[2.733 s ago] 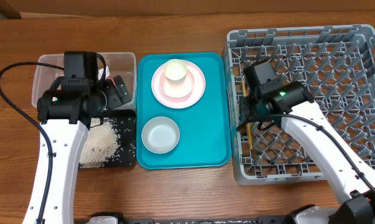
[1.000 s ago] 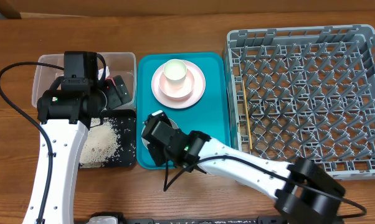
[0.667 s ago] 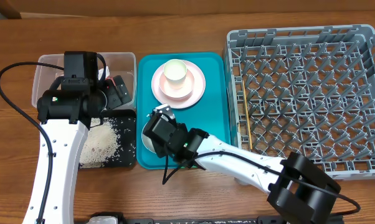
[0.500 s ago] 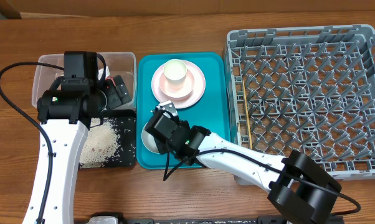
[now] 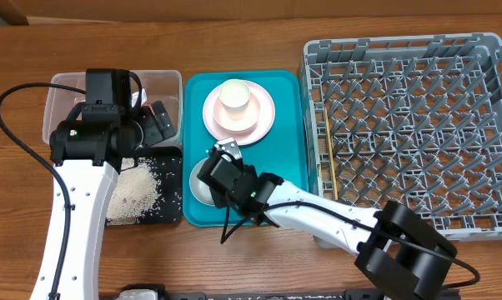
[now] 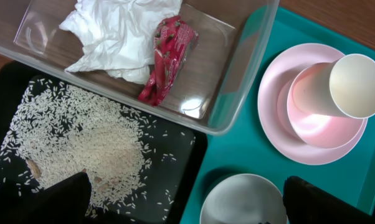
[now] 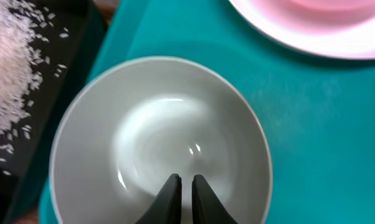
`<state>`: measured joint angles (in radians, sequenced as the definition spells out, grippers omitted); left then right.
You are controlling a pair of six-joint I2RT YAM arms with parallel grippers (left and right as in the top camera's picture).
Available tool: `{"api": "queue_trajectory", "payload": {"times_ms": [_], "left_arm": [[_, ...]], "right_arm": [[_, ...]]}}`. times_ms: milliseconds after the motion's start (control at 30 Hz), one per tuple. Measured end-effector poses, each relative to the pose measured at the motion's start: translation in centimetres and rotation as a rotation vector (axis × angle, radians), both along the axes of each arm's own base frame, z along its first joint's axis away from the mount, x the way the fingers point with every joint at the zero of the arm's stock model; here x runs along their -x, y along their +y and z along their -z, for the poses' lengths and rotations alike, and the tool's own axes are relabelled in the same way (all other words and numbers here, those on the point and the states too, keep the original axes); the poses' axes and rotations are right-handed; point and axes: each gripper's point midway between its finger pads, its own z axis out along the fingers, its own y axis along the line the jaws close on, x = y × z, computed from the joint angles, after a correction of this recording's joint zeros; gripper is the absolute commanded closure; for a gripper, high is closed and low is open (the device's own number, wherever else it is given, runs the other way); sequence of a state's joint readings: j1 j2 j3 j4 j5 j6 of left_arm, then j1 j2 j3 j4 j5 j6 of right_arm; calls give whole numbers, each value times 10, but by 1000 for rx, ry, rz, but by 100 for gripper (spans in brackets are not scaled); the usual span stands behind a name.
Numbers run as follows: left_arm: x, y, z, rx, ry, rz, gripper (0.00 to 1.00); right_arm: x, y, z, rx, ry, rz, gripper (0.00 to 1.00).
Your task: Sort waste into correct bins and load items into the dishwasher
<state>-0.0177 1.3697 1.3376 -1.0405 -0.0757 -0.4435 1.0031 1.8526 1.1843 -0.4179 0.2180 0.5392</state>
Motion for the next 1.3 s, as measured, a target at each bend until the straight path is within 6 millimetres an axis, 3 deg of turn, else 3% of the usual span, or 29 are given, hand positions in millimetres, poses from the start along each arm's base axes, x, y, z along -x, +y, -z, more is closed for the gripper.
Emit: {"api": "queue_trajectory", "payload": {"times_ms": [400, 733, 1033, 1200, 1300], "left_arm": [[0, 0, 0, 0, 0, 0, 0], [0, 0, 0, 0, 0, 0, 0], [0, 0, 0, 0, 0, 0, 0], [0, 0, 0, 0, 0, 0, 0], [0, 0, 0, 0, 0, 0, 0]], "right_arm": [[0, -14, 11, 53, -9, 29, 90], [1, -56, 23, 214, 21, 83, 90], [1, -108, 31, 337, 104, 227, 90], [-2, -113, 23, 304, 110, 282, 90], [-2, -110, 7, 258, 97, 288, 89]]}}
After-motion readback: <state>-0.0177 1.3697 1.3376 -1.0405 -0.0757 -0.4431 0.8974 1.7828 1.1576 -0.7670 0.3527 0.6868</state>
